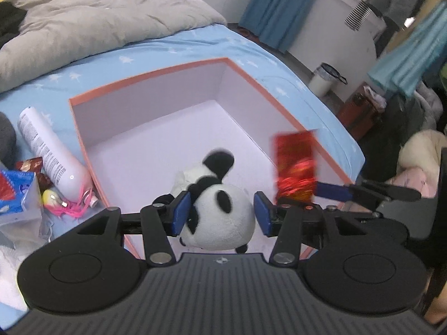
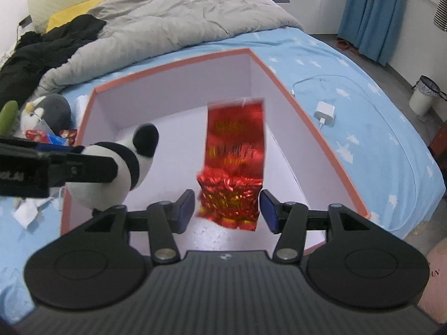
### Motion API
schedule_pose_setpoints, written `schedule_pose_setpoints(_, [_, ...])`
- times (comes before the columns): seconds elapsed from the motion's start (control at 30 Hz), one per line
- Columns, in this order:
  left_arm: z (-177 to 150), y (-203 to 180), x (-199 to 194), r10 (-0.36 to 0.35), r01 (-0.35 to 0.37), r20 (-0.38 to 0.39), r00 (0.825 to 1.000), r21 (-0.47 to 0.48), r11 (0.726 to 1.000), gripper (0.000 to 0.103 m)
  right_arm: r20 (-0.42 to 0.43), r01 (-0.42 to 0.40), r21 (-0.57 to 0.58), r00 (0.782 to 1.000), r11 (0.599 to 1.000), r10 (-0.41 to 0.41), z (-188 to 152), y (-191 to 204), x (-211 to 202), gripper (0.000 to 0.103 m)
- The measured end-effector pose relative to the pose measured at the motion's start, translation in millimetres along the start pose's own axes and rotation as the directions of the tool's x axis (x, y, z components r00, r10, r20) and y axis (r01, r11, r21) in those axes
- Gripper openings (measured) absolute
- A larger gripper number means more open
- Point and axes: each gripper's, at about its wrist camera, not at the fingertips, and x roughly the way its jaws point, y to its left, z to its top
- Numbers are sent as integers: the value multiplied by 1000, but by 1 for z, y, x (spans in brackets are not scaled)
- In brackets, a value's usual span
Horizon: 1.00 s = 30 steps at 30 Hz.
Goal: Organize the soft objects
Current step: 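Open both tools to drop the panda plush and red packet into the box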
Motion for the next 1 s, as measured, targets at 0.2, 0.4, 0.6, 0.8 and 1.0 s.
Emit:
schedule_pose_setpoints(0.2, [-3, 4, -7, 12, -12, 23, 1000, -1, 1000, 73, 3, -20, 26, 1000, 999, 20, -4, -2, -1, 78])
schedule_pose_setpoints(0.4, [-6, 2, -24, 23, -25, 66, 998, 15, 1000, 73, 41, -28, 28, 999, 999, 27, -3, -1, -11, 78])
schedule_pose_setpoints(0.6, [-8, -6, -59, 36, -47, 149, 988, 68, 997, 73, 180, -5, -16, 984, 1000, 8, 0, 10, -47, 78])
schedule_pose_setpoints(0.8, [-20, -12, -106, 57, -78, 242, 969, 79, 994, 73, 257, -59, 8, 965, 998, 55, 4, 14, -77, 78])
schedule_pose_setpoints(1.0, [-41, -12, -151, 53, -82, 311, 949, 81, 993, 73, 337, -105, -3, 936, 994, 100, 0, 29, -110, 78])
